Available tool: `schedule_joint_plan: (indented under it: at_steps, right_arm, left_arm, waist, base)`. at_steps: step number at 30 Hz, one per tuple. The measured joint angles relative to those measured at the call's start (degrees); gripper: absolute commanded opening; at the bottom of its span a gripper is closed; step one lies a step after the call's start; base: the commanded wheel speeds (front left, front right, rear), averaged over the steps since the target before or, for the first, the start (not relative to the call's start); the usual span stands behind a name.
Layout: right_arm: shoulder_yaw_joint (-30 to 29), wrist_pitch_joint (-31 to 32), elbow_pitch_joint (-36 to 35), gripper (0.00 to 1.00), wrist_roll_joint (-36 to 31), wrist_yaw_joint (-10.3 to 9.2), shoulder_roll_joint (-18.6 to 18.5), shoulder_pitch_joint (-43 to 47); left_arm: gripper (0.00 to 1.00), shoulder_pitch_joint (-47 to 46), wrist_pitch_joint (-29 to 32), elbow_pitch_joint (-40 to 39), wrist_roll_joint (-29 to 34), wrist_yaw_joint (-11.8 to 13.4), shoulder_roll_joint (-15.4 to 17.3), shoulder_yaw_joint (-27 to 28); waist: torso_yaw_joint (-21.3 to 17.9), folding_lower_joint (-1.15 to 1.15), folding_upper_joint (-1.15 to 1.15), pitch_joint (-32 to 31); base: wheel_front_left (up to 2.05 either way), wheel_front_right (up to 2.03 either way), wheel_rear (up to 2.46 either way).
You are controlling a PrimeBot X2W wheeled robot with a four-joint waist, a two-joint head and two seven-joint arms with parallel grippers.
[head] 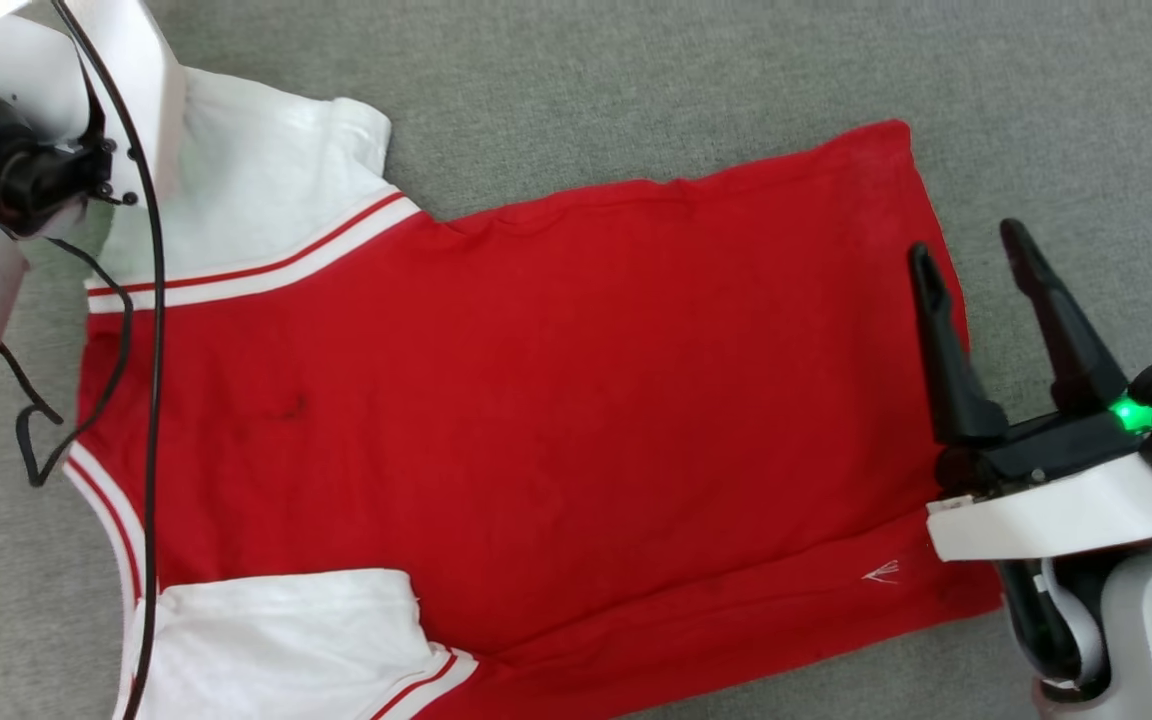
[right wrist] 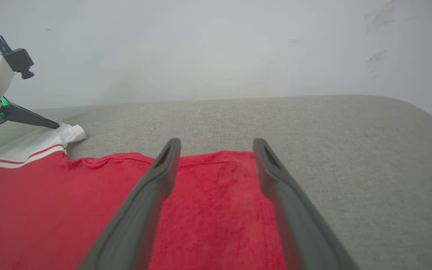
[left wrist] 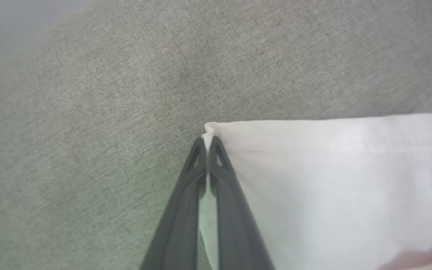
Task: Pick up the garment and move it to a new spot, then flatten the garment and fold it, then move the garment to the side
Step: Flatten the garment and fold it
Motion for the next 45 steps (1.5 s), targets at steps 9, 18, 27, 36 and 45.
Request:
schedule_joint_plan:
  at_steps: [9,18,27,36,45]
  right_arm:
    - [-2.2,13.2,2.0,1.0,-2.0,0.01,-6.7,-0.7]
    - [-3.0,38.4,5.4,1.0,5.3,0.01,-15.6,-8.5]
    - [-4.5,53.7,14.7,1.0,8.1,0.01,-18.4,-18.7]
    - [-2.4,57.1,22.0,1.0,5.6,0.01,-20.5,-23.9]
    - [3.1,56.4,25.3,1.0,6.9,-0.03,-22.7,-25.2]
  left_arm:
    - [0.0,1.3,-4.5,-0.9,-2.5,-0.1,-2.8,0.5]
    - [0.0,3.1,-5.3,-11.3,-4.1,-0.1,-1.1,-1.7]
    - [0.0,5.2,-5.1,-24.4,-3.5,0.3,2.0,-3.2]
    - [0.0,7.2,-3.9,-35.8,-2.4,2.9,4.3,-3.7]
    - [0.0,8.3,-3.7,-39.9,-2.3,4.6,5.5,-3.6]
  waist:
    - [3.3,0.0,0.0,-5.1]
    - [8.4,0.0,0.0,-7.9]
    - [12.3,0.0,0.0,-6.4]
    - [14.9,0.0,0.0,-4.0]
    - [16.5,0.0,0.0,-2.4]
  base:
    - [0.0,0.0,0.0]
    - [0.0,0.0,0.0]
    - [0.0,0.0,0.0]
    - [0.0,0.0,0.0]
    - [0.0,0.0,0.0]
